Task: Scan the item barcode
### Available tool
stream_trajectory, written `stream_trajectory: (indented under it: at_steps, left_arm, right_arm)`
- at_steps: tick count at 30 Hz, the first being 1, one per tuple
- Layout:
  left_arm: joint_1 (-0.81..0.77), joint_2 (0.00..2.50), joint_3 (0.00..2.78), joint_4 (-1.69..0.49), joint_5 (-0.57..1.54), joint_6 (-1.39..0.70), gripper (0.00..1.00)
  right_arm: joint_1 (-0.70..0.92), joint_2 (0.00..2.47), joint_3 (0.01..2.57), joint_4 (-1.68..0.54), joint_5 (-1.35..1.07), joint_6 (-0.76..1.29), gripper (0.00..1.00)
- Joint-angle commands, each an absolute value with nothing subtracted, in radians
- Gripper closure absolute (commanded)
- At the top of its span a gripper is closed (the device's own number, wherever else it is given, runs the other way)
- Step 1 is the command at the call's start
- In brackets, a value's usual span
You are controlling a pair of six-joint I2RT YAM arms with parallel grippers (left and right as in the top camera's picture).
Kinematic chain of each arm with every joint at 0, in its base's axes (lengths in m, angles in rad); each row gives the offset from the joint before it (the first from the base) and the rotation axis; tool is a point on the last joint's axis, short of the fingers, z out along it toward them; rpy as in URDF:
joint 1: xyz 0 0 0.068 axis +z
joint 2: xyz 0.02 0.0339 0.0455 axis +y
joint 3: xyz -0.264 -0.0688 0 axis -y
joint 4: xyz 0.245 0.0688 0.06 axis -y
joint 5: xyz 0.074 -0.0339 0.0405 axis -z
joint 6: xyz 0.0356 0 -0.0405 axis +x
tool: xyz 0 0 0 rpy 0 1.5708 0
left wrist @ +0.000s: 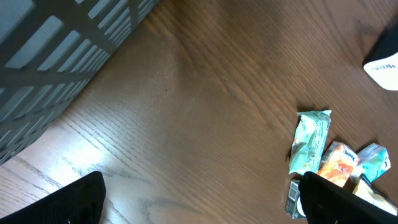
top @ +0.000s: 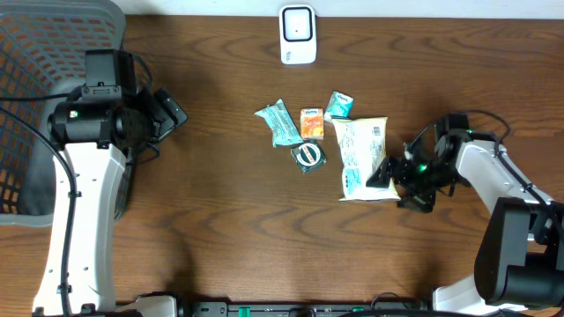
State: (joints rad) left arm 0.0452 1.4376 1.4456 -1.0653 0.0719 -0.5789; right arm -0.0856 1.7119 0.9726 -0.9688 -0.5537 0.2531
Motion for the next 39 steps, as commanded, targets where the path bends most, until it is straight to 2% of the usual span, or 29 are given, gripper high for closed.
stream_trajectory:
  at_steps: [1, 4, 8, 15, 20, 25, 32, 37, 39]
  left_arm:
    - [0.05, 1.438, 1.444, -1.065, 0.059, -0.58, 0.02]
    - [0.05, 1.439, 1.444, -1.066, 0.059, -0.58, 0.02]
    - [0.05, 1.439, 1.444, -1.066, 0.059, -0.58, 0.02]
    - [0.05, 1.439, 1.444, -1.065, 0.059, -0.58, 0.02]
    - [0.05, 1.439, 1.444, -1.066, 0.059, -0.58, 0.02]
    - [0.05, 1.438, 1.444, -1.065, 0.059, -0.58, 0.02]
    - [0.05, 1.439, 1.444, -1.066, 0.059, -0.58, 0.02]
    - [0.05, 1.439, 1.444, -1.066, 0.059, -0.58, 0.02]
    - [0.05, 1.438, 1.444, -1.066, 0.059, -0.58, 0.03]
  right_arm:
    - [-0.082, 1.713, 0.97, -1.0, -0.611, 0.276, 0.16]
    - [-0.082, 1.713, 0.967, -0.998, -0.612, 0.277, 0.18]
    - [-0.082, 1.713, 0.965, -0.949, -0.592, 0.336, 0.36]
    - [-0.082, 1.713, 0.939, -0.841, -0.418, 0.444, 0.57]
    - [-0.1, 1.713, 0.937, -0.74, -0.318, 0.453, 0.57]
    - [-0.167, 1.713, 1.006, -0.692, -0.316, 0.451, 0.55]
    - [-0.233, 1.713, 1.232, -0.815, -0.395, 0.371, 0.52]
    - [-0.196, 1.713, 1.249, -0.946, -0.531, 0.355, 0.46]
    - [-0.165, 1.713, 1.229, -0.991, -0.53, 0.327, 0.53]
